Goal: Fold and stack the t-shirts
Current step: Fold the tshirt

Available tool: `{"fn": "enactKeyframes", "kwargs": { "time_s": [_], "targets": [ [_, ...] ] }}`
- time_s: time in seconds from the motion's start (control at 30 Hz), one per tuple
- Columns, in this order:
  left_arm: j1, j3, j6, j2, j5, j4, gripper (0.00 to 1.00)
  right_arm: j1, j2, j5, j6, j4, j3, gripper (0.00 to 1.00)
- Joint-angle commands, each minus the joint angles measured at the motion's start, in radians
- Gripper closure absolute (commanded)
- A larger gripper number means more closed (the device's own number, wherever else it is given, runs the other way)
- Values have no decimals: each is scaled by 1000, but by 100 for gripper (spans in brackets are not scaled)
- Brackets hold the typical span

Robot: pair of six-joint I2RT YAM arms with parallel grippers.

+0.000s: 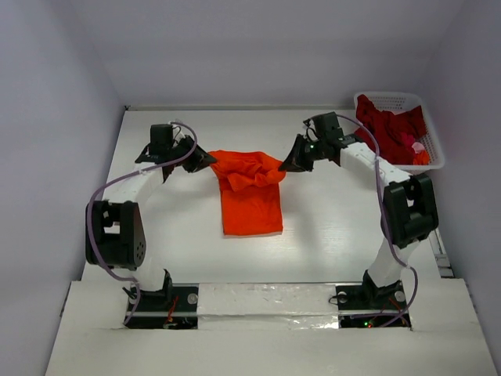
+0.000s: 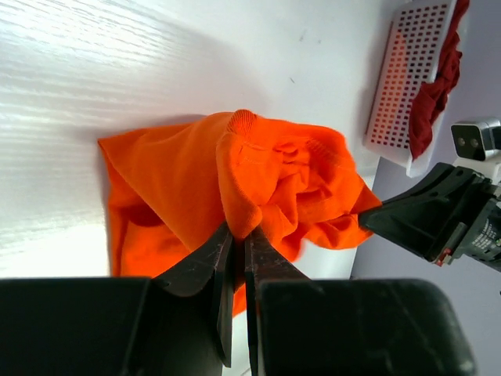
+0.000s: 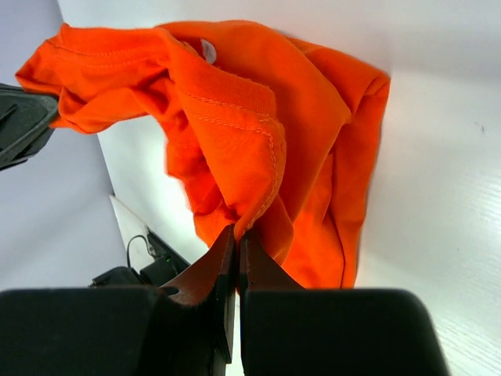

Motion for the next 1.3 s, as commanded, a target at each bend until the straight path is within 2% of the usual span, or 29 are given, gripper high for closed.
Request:
{"fn": "enactKeyframes", "kwargs": {
  "time_s": [0.0,0.33,0.9,1.27],
  "targets": [
    [-19,-21,28,-120,-17,-20,98,14,-92,8,-4,57,-52,100],
    [-37,-89,1,-262,-22,-63,97,23,-210,4,-22,31,-137,100],
    [-56,-40,5,-306,-12,-178,95,104,-321,45,-68,-103,-145,100],
    [-143,-179,-13,-431,-66,-218,95,157,-434,103,-62,-129,-281,100]
  ]
}}
